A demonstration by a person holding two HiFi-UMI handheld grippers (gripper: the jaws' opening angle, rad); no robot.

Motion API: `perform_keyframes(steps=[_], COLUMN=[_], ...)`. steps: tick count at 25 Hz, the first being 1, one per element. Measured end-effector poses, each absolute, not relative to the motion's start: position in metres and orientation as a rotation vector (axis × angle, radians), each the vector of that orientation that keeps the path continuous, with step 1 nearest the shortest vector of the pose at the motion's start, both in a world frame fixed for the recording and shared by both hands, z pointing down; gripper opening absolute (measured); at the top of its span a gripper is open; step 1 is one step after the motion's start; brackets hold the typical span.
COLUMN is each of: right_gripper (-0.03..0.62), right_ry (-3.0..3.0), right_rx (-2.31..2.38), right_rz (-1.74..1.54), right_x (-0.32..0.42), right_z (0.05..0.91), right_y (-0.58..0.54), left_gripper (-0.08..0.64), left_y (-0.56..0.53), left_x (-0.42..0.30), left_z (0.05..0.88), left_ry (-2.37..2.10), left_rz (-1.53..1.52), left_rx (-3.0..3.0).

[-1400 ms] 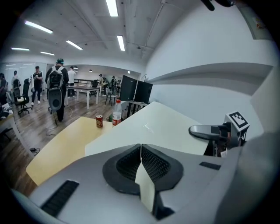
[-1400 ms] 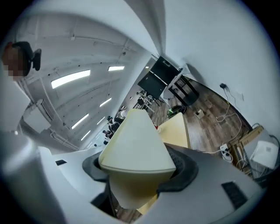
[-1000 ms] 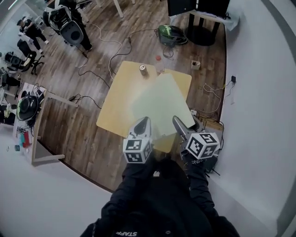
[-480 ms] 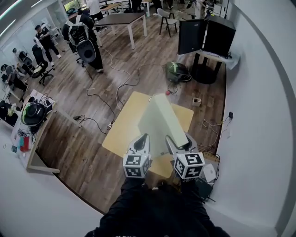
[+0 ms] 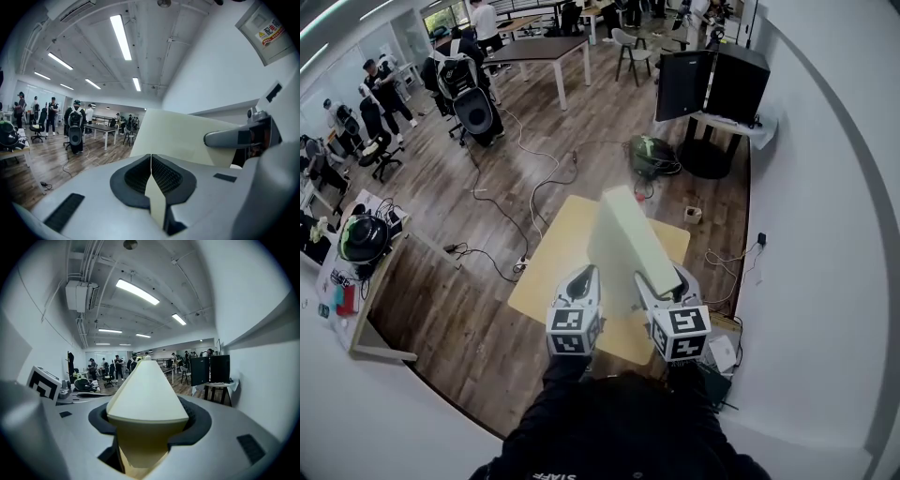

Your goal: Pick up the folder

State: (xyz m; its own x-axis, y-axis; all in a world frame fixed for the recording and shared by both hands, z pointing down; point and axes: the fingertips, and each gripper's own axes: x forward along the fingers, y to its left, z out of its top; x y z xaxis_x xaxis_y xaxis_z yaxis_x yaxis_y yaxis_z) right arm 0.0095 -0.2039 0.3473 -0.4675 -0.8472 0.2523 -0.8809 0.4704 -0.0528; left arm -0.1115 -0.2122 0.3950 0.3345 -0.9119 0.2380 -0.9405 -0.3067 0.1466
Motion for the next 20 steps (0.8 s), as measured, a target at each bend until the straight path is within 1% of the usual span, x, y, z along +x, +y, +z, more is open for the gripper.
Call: perform_keyframes(steps=[10,20], right_gripper=[0.290,0.290], right_ry=[-2.504,-2.516], right_rx=[1.496,1.464], right_rz=[0.181,0.176], right_x=[-0.011,-0.034], right_z=[0.340,0.341], right_y=[-0.202,-0.200], left_gripper=[0.035,0.035], left_y=[-0.213,-0.211], left_x=[-0.128,-0.152], left_z=[0.386,0.388], left_ry=[-1.678,-1.703], left_rz=[0.142,0.127], left_rx=[2.357,2.329])
